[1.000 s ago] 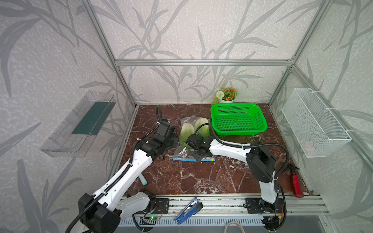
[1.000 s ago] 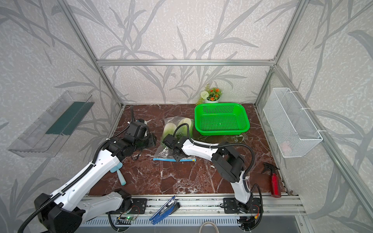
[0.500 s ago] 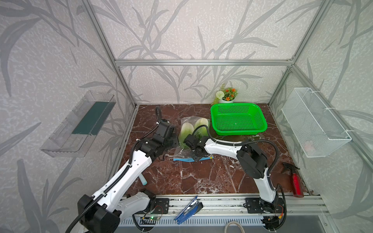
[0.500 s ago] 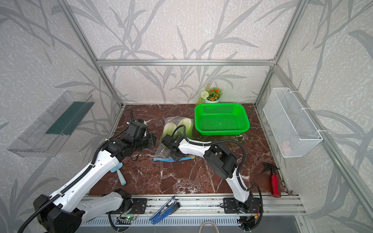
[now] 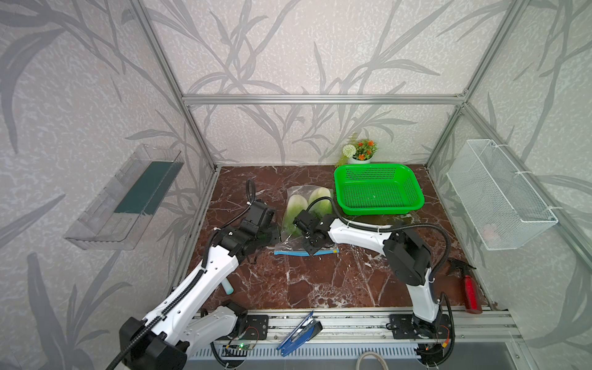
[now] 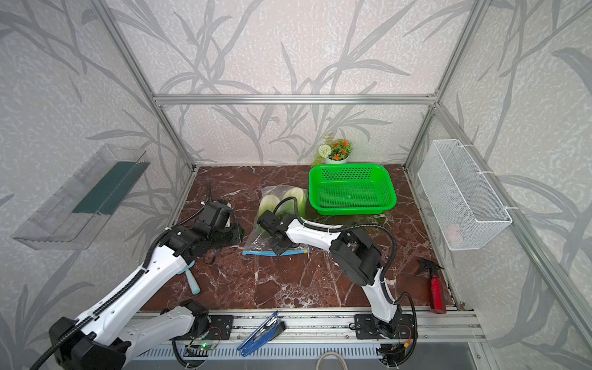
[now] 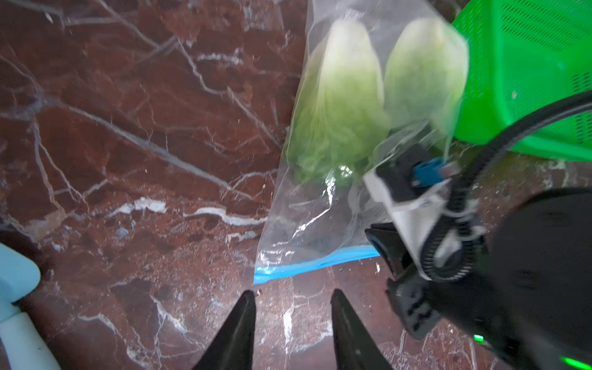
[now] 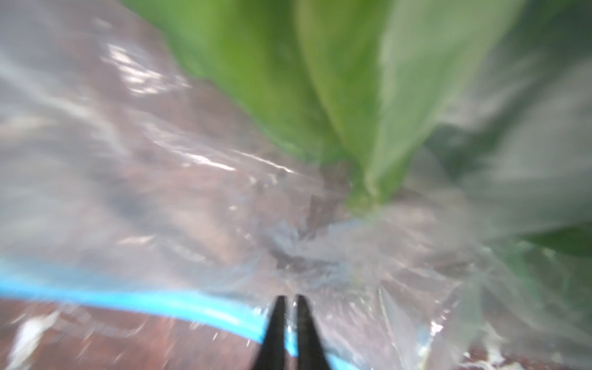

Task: Open the zip-top bag and take out the chinese cabbages
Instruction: Open the zipper of the food storage bag at the center of the board.

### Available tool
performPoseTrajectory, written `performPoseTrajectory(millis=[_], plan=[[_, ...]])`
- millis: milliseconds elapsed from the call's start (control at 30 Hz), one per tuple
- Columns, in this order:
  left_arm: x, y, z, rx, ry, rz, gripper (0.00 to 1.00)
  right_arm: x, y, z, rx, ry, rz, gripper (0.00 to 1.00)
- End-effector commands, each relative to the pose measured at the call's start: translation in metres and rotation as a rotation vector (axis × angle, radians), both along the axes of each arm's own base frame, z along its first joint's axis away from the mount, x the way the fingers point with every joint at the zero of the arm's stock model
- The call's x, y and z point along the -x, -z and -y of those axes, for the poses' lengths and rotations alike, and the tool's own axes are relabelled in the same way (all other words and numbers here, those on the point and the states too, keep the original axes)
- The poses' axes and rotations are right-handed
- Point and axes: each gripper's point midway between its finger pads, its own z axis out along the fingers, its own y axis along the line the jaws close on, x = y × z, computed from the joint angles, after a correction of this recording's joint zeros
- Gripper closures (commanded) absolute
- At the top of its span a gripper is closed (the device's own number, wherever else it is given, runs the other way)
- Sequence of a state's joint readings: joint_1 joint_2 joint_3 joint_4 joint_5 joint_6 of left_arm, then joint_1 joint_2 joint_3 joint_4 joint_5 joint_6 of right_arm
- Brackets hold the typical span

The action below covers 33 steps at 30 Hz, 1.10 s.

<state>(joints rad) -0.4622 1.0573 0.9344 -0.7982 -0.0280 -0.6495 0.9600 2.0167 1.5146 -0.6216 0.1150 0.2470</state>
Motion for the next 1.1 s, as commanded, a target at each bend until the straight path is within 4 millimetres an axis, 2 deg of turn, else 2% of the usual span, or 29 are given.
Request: performPoseTrajectory(millis=[0, 33, 67, 133, 267, 367, 433, 533, 633, 733, 867, 967, 1033, 1067], plan=[[0.016, 0.025, -0.004, 0.006, -0.047, -0.112, 0.59, 0.016, -0.047, -0.022, -0.102, -0.114, 0.088, 0.47], [0.015, 0.028, -0.003, 0.013, -0.055, -0.114, 0.58, 0.016, -0.049, -0.021, -0.092, -0.129, 0.114, 0.37], [0.015, 0.030, -0.003, 0.021, -0.069, -0.115, 0.56, 0.027, -0.050, -0.028, -0.090, -0.168, 0.131, 0.31], [0.010, 0.038, -0.004, 0.032, -0.113, -0.107, 0.49, 0.029, -0.048, -0.026, -0.070, -0.181, 0.160, 0.25], [0.003, 0.052, 0.002, 0.062, -0.136, -0.115, 0.39, 0.024, -0.050, -0.013, -0.035, -0.144, 0.197, 0.23], [-0.004, 0.063, -0.005, 0.025, -0.168, -0.113, 0.30, 0.025, -0.058, -0.008, -0.061, -0.137, 0.222, 0.22], [-0.010, 0.076, -0.008, 0.024, -0.192, -0.123, 0.20, 0.025, -0.066, -0.003, -0.076, -0.126, 0.245, 0.22], [-0.022, 0.089, -0.007, 0.050, -0.209, -0.139, 0.20, 0.028, -0.074, 0.007, -0.092, -0.106, 0.263, 0.21], [-0.040, 0.089, 0.007, 0.135, -0.181, -0.110, 0.19, 0.032, -0.089, 0.019, -0.129, -0.079, 0.294, 0.21], [-0.055, 0.089, 0.027, 0.248, -0.149, -0.085, 0.24, 0.033, -0.098, 0.031, -0.156, -0.047, 0.334, 0.21], [-0.056, 0.097, 0.046, 0.325, -0.093, -0.138, 0.38, 0.032, -0.115, 0.046, -0.179, -0.007, 0.388, 0.18], [-0.053, 0.098, 0.050, 0.348, -0.079, -0.139, 0.57, 0.032, -0.119, 0.050, -0.184, 0.003, 0.398, 0.18], [-0.052, 0.094, 0.050, 0.360, -0.082, -0.135, 0.79, 0.033, -0.115, 0.049, -0.184, -0.002, 0.385, 0.18], [-0.052, 0.088, 0.051, 0.373, -0.083, -0.125, 0.86, 0.034, -0.111, 0.049, -0.176, -0.008, 0.374, 0.18]])
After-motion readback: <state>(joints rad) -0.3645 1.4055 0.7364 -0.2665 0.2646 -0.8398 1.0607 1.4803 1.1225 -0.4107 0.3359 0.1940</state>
